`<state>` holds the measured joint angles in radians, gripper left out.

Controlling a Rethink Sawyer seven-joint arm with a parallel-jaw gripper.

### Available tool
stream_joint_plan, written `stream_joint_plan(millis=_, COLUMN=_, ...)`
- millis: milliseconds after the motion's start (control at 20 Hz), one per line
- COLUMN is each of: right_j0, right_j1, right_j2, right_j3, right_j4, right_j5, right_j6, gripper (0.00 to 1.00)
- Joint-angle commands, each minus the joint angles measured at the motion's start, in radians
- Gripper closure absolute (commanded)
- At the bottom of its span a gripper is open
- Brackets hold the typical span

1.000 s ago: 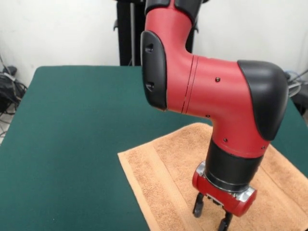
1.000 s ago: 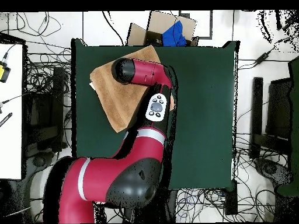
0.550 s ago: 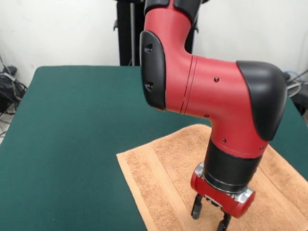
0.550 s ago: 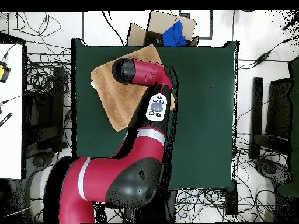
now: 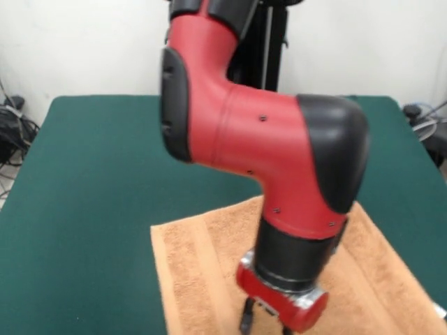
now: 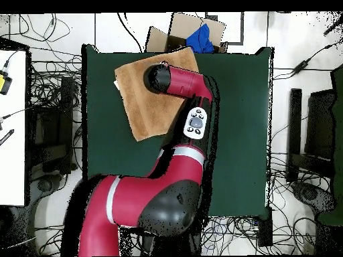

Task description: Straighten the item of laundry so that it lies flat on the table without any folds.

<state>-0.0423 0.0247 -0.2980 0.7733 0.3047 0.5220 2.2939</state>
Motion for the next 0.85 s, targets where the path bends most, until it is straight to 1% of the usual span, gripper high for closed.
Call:
stream_joint_plan(millis=50, right_j0=-0.098, right_j1=0.108, right_j2=0.082, right_j3=0.058, right_j4=-0.086, right_j5=-0.086, right_j6=-0.021, gripper=0.0)
stream_joint_plan(millis=250, right_j0=-0.113, right_j1=0.108, right_j2=0.105, right_j3=0.048, right_j4=-0.09, right_j5=-0.068, right_j6=-0.052, gripper=0.0)
stream_joint_plan(millis=400, right_j0=-0.107, right_j1=0.101, right_j2=0.105, right_j3=0.06, right_j4=-0.093, right_j5=-0.072, right_j6=-0.039, gripper=0.0)
stream_joint_plan(millis=550, right_j0=-0.101, right_j1=0.073, right_j2=0.111, right_j3=0.095, right_j4=-0.09, right_j5=-0.035, right_j6=-0.04, gripper=0.0)
stream_joint_plan(millis=650, right_j0=-0.076, right_j1=0.008, right_j2=0.1, right_j3=0.18, right_j4=-0.086, right_j5=0.002, right_j6=-0.015, gripper=0.0)
stream_joint_plan(millis=700, right_j0=-0.055, right_j1=-0.048, right_j2=0.092, right_j3=0.246, right_j4=-0.075, right_j5=0.037, right_j6=0.008, gripper=0.0)
stream_joint_plan(millis=750, right_j0=-0.041, right_j1=-0.08, right_j2=0.083, right_j3=0.282, right_j4=-0.072, right_j5=0.053, right_j6=0.023, gripper=0.0)
stream_joint_plan(millis=800, right_j0=-0.019, right_j1=-0.139, right_j2=0.072, right_j3=0.343, right_j4=-0.057, right_j5=0.096, right_j6=0.047, gripper=0.0)
stream_joint_plan(millis=850, right_j0=-0.007, right_j1=-0.172, right_j2=0.067, right_j3=0.378, right_j4=-0.051, right_j5=0.111, right_j6=0.059, gripper=0.0)
